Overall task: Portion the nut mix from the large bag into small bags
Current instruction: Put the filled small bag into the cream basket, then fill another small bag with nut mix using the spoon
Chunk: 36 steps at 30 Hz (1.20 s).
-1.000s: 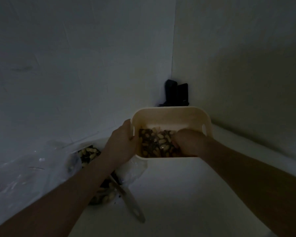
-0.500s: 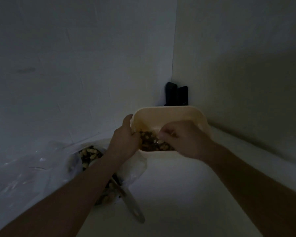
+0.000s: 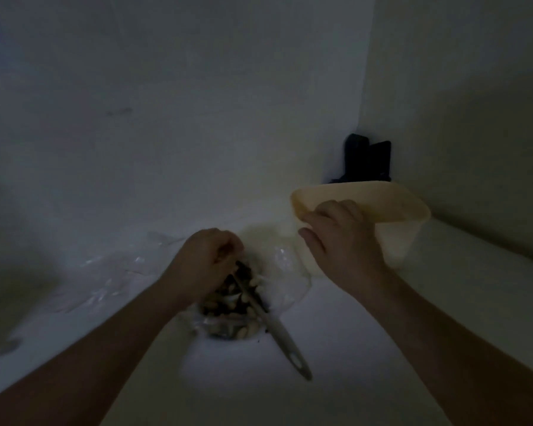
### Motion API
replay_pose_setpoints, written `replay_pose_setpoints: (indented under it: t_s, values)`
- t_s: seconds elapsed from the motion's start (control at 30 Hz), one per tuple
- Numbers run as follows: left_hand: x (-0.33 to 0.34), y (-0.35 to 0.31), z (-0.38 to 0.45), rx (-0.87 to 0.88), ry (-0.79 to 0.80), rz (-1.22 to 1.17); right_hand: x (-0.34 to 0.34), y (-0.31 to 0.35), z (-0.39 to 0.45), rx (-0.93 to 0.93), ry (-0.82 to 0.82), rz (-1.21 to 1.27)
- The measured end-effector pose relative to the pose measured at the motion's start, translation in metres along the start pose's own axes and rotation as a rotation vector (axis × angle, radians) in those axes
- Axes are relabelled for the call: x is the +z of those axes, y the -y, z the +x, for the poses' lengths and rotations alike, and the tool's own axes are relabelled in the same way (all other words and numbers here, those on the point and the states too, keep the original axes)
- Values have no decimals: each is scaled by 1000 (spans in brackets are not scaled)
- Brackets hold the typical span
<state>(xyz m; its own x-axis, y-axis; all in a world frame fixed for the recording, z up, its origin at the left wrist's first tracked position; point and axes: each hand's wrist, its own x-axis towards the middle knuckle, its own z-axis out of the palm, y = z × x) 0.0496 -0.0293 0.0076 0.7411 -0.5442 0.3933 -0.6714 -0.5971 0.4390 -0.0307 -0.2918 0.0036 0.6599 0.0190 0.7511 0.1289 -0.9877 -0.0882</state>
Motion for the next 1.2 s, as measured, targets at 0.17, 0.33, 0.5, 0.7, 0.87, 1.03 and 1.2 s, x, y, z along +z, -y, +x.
replay_pose_setpoints:
  t_s: [0.17,0.33,0.5,0.7,0.87,1.03,1.2]
  values:
    - [-21,43,-46,125,358,72,15,63,-27,-348,225,313]
    - [-23,59,-70,340,360,176,36,72,-38,-290,604,98]
    - [-19,72,-78,339,282,214,44,69,-44,-208,700,238]
    - [-21,68,-78,88,111,11,51,61,-37,-228,618,239]
    - [-38,50,-50,19,-110,-74,25,56,13,-278,687,116]
    - [-50,47,-54,115,5,-225,13,53,32,-282,736,90]
    - [-44,56,-75,1,391,-234,26,45,-3,-240,741,13]
